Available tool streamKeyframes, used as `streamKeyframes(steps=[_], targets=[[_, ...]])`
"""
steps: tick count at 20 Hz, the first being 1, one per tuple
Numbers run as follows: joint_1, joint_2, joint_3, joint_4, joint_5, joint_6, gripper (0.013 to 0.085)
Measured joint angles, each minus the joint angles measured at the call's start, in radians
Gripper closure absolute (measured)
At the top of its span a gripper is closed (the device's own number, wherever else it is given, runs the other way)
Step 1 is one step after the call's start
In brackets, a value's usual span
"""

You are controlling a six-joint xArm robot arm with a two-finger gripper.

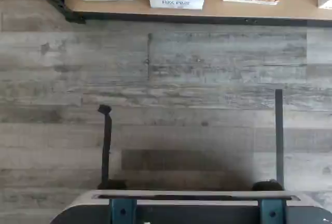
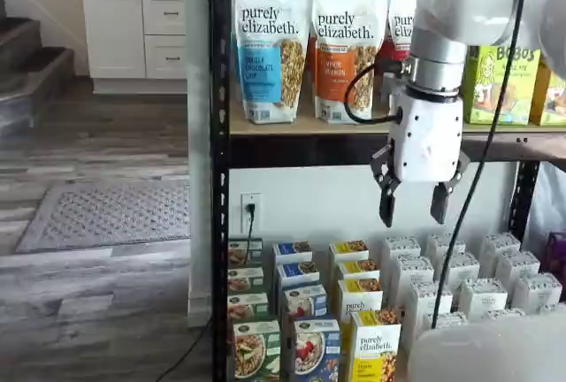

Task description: Pick up the blue and white box that is on the bottom shelf, the second box from the left

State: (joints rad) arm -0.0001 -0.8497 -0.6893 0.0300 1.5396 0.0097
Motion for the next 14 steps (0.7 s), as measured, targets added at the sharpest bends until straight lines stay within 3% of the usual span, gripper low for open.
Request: streamKeyframes(steps=[3,14], targets=[[-0.028,-0.033,0.029,0.048,-0.05,-0.031,0.013],[-0.013,-0.022,0.051,0.025,-0.088,-0.017,0.013]])
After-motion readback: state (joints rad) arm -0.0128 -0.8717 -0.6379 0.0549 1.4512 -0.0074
